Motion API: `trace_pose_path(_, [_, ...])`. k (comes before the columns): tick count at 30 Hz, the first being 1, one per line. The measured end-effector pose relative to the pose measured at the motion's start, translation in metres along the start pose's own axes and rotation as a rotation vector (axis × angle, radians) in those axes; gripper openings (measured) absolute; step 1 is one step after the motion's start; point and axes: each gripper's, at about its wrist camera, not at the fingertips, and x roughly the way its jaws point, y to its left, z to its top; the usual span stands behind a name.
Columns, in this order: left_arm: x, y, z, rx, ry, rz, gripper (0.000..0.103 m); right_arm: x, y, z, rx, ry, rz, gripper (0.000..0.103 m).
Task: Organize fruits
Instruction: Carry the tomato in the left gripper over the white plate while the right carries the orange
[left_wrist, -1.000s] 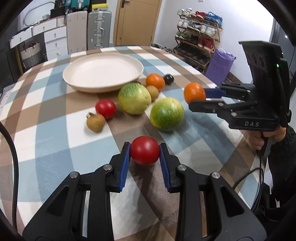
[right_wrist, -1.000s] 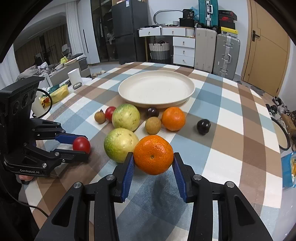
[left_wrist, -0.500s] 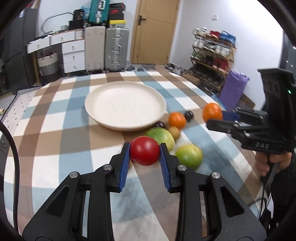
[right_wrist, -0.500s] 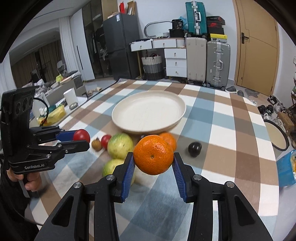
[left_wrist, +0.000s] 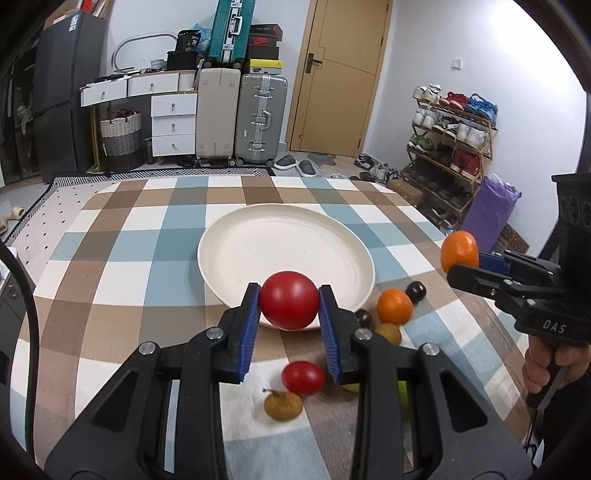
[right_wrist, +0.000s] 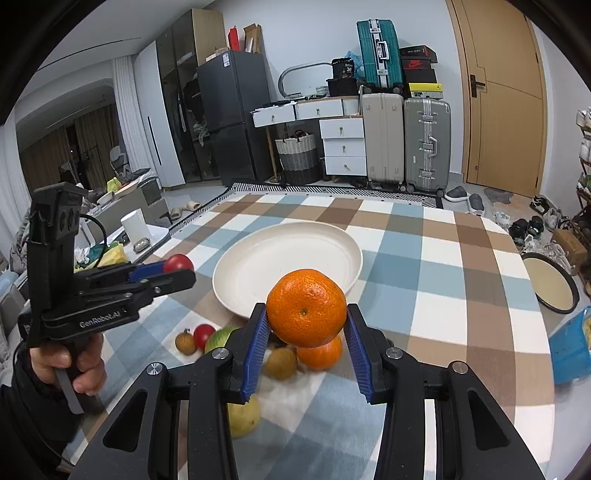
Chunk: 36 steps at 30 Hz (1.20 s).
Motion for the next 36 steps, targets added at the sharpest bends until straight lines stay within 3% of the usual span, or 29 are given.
trace_pose_path(13, [0.032,0.009,0.011,-0.008,0.000,0.045,0.028,0.038,-0.002,0.020,0.022,0.007,0.022,0.042])
trace_pose_path(28, [0.080,0.035,0.025,-0.050,0.060,0.059,0.028,0.092,-0.001,0.023,-0.007,0.153,-0.016,0.042])
trace_pose_path(36, [0.094,0.044,0.021,-0.069,0.093,0.071,0.028,0.111,-0.001,0.025,-0.009,0.186,-0.022,0.042])
